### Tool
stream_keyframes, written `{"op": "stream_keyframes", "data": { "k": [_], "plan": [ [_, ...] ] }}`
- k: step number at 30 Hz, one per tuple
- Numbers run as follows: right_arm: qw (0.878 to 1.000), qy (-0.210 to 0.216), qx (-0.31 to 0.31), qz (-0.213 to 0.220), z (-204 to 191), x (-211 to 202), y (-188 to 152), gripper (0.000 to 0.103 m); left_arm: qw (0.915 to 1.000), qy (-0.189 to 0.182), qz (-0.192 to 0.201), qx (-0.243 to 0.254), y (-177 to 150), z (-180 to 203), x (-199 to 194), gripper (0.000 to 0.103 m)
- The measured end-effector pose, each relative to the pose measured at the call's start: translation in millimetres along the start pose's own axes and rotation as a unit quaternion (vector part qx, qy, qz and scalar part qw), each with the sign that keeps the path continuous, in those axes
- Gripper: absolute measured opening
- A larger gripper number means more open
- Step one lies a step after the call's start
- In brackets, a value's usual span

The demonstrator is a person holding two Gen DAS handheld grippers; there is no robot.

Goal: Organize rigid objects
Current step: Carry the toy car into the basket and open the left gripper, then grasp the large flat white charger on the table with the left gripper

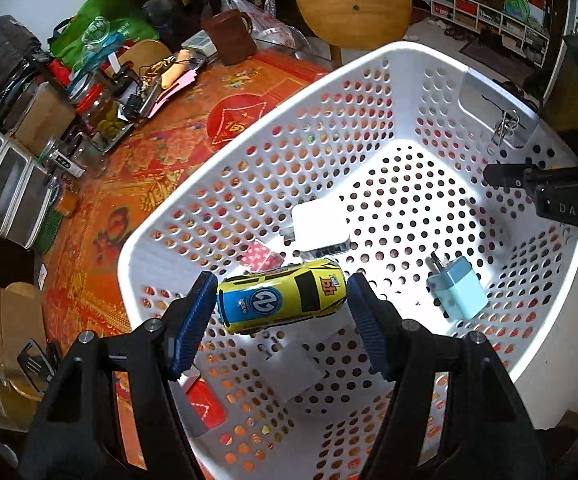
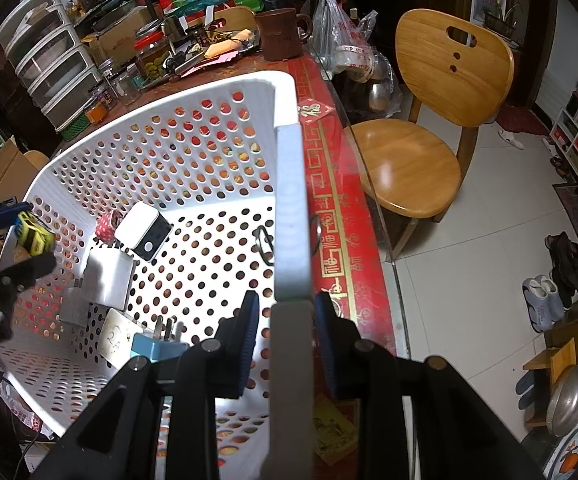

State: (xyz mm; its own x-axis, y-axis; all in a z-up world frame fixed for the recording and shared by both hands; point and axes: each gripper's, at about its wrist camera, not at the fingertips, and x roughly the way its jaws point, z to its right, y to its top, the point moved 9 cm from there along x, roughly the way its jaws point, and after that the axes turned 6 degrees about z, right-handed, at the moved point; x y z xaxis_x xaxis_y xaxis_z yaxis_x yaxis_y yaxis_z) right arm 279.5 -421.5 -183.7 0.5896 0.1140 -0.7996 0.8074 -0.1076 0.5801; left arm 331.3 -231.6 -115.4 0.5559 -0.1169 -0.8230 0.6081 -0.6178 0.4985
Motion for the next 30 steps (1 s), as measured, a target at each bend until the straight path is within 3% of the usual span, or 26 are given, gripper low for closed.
{"op": "stream_keyframes", "data": {
  "k": [15,18,26,30],
  "plan": [
    [1.000,0.006,-0.001,0.000,0,-1,0,0.027,0.9991,-0.008,-0.031,0.028,2,19,33,0.069],
    [1.000,0.006,-0.001,0.000,0,0,1,0.027,0.9995,-0.007,-0.020,0.025,3,16,30,0.082],
    [1.000,0.007,-0.001,0.000,-1,0,1,0.027,0.9975,0.036,0.060,0.013,-5,-14,-17,0.092],
    [1.000,0.007,-0.001,0.001,-1,0,1,0.029,0.9934,0.049,0.095,-0.041,-30,-50,-48,0.094]
  ]
}}
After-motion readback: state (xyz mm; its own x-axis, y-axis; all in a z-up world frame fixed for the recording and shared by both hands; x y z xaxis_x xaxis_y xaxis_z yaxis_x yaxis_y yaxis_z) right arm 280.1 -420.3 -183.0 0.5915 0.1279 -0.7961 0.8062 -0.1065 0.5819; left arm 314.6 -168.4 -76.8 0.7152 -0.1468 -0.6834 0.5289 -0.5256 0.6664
